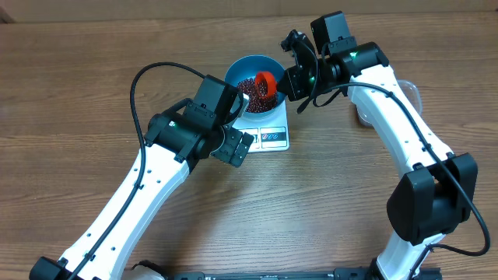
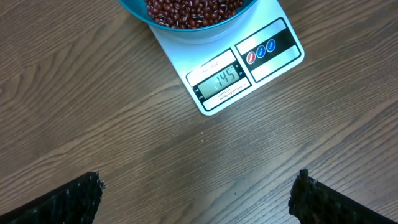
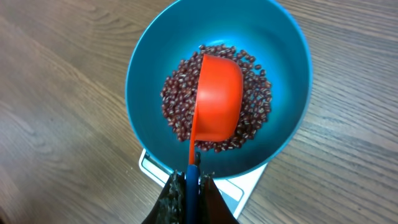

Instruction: Scoop item into bowl and weigh 150g on scale

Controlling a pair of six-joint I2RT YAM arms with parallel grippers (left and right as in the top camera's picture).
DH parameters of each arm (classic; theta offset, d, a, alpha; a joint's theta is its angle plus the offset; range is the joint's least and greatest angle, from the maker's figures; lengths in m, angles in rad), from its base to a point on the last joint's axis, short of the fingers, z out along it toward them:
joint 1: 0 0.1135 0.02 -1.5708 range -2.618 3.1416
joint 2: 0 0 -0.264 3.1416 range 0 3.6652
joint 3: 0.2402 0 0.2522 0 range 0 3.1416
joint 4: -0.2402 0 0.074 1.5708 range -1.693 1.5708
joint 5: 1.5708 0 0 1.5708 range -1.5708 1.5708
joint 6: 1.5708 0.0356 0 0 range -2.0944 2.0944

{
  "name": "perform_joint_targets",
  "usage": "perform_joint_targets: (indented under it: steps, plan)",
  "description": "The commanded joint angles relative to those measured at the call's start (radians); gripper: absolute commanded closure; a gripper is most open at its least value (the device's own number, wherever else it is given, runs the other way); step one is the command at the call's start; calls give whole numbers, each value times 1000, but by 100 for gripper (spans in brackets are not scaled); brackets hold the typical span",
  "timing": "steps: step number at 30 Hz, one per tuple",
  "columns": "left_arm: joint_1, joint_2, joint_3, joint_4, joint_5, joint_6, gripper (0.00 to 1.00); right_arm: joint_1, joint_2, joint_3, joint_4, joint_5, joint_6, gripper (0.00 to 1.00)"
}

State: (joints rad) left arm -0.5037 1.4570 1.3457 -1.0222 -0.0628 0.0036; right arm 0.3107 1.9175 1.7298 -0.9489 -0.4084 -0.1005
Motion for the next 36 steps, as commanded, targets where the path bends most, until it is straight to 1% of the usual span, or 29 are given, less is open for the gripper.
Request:
perform_joint_targets:
  steps: [1, 26, 27, 29, 30, 33, 36]
  plan:
    - [0, -12, -4, 2, 11, 16, 0, 4, -45, 33, 8, 23, 51, 96]
    - [0, -12, -4, 2, 11, 16, 0, 4, -45, 33, 2, 21, 51, 96]
    - [0, -12, -4, 2, 11, 16, 1, 5, -45, 33, -3, -11, 16, 96]
    - [0, -12, -4, 2, 11, 16, 0, 12, -45, 33, -28, -86, -121, 96]
    - [0, -12, -4, 2, 11, 16, 0, 14, -45, 33, -27, -71, -120, 96]
    - [0, -12, -4, 2, 11, 16, 0, 14, -45, 33, -3, 19, 15, 97]
    - [0, -12, -4, 2, 11, 16, 0, 14, -45, 33, 1, 22, 22, 96]
